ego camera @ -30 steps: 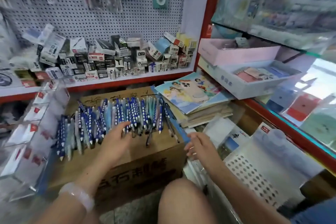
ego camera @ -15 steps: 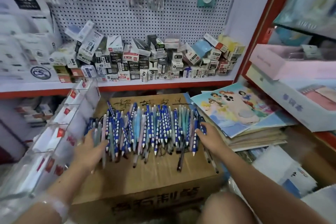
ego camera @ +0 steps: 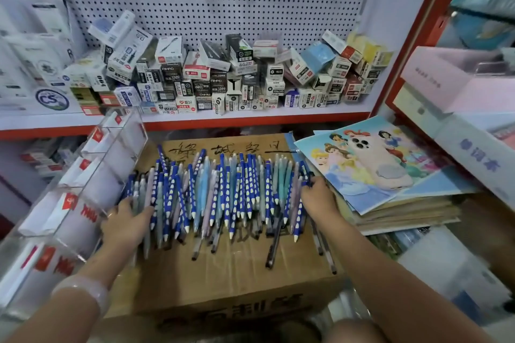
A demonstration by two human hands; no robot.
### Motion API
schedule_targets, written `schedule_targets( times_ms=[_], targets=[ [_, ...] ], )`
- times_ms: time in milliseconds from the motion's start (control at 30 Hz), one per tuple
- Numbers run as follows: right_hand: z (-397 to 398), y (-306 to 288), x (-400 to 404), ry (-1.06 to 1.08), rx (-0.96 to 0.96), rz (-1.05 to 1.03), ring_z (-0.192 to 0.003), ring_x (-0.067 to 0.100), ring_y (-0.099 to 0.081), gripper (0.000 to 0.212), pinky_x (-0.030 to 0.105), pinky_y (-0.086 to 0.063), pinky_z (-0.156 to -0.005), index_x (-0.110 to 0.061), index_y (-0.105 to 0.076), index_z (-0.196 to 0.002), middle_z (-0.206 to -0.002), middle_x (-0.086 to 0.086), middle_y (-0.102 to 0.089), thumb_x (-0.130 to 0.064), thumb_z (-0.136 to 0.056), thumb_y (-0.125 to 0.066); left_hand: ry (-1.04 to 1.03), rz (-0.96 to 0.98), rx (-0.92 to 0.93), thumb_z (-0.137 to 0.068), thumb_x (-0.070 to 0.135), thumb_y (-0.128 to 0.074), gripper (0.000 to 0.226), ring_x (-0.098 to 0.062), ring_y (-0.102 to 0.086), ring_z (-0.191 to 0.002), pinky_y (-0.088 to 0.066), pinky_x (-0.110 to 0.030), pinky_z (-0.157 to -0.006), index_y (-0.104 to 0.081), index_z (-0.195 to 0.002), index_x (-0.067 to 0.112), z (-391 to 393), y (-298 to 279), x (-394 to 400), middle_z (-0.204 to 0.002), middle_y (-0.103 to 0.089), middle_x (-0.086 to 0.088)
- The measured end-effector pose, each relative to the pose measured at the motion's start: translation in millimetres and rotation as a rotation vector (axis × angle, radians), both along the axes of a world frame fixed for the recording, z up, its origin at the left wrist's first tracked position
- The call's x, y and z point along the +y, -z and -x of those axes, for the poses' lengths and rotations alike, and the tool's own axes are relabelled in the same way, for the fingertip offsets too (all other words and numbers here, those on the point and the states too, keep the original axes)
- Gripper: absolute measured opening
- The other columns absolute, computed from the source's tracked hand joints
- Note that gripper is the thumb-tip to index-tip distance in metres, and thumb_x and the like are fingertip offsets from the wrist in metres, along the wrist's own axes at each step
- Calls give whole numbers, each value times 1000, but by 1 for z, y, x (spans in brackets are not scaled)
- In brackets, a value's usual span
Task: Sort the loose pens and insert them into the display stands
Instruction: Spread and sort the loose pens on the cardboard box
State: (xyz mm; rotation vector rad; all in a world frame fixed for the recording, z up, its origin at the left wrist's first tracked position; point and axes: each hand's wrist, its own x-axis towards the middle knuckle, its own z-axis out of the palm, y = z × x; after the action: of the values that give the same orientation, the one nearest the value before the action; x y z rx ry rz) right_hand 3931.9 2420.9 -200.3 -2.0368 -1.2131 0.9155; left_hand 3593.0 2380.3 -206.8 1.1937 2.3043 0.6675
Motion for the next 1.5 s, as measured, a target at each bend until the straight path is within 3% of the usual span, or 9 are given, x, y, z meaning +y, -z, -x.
schedule_targets(
  times_ms=[200, 333, 433, 567, 833, 967, 1100, 1333, 1500],
  targets=[
    [-2, -17, 1, 29, -51, 43, -54, 15, -23, 19, 27, -16, -45, -13, -32, -79, -66, 1, -22, -2, -93, -38, 52, -75, -3, -91, 21, -56, 54, -48, -36, -125, -28, -47, -105, -37, -138, 2, 3, 4, 2, -137, -39, -31],
    [1, -10, -17, 68, -96, -75, -86, 31, -52, 29, 26, -39, -62, -4, -48, -120, -101, 16, -55, 0, -94, -37, 117, -95, -6, -90, 20, -58, 61, -47, -34, -127, -29, -50, -106, -31, -142, 3, 8, 13, 3, -140, -36, -30],
    [2, -5, -28, -28, -338, -71, -109, 34, -52, 40, 34, -42, -76, -9, -40, -134, -123, 17, -54, 0, -94, -38, 151, -111, -25, -90, 18, -57, 59, -47, -38, -125, -31, -52, -105, -32, -141, 3, 14, 17, 4, -138, -39, -30],
    [14, -5, -24, 34, -357, 6, -121, 33, -40, 35, 39, -39, -92, -8, -40, -130, -129, 16, -49, -6, -95, -38, 172, -154, -101, -91, 20, -54, 53, -44, -44, -121, -34, -55, -103, -33, -139, 13, 20, 16, 1, -135, -47, -24],
    [5, -4, -13, 77, -233, -34, -110, 37, -52, 36, 39, -46, -87, -5, -45, -128, -123, 21, -55, -3, -92, -40, 180, -162, -131, -89, 38, -51, 54, -42, -53, -111, -41, -60, -95, -33, -138, 26, 30, 29, 1, -127, -53, -21],
    [3, 8, -25, 6, -152, -145, -110, 31, -55, 36, 44, -48, -90, -13, -41, -132, -125, 14, -56, -11, -96, -38, 183, -158, -184, -93, 25, -49, 50, -41, -49, -116, -36, -58, -100, -31, -140, 21, 24, 18, -1, -130, -52, -21],
    [6, 17, -43, -51, -137, -158, -134, 27, -36, 46, 42, -34, -109, -16, -28, -144, -148, 9, -34, -27, -100, -35, 174, -184, -234, -96, 19, -46, 53, -41, -40, -127, -29, -53, -107, -26, -145, 13, 17, 13, -3, -139, -44, -23],
    [17, 23, -53, -245, -521, -45, -146, 26, -4, 56, 37, -7, -117, -23, -10, -150, -158, 13, -3, -43, -100, -24, 190, -195, -259, -96, 28, -47, 55, -36, -35, -132, -26, -54, -109, -25, -146, 25, 16, 14, -3, -146, -37, -14],
    [15, 20, -19, -256, -280, -159, -146, 22, -7, 52, 36, -12, -116, -24, -16, -149, -159, 5, -7, -36, -101, -30, 192, -233, -256, -97, 27, -45, 53, -36, -35, -132, -27, -54, -107, -25, -146, 22, 10, 6, -4, -147, -34, -14]
  ],
)
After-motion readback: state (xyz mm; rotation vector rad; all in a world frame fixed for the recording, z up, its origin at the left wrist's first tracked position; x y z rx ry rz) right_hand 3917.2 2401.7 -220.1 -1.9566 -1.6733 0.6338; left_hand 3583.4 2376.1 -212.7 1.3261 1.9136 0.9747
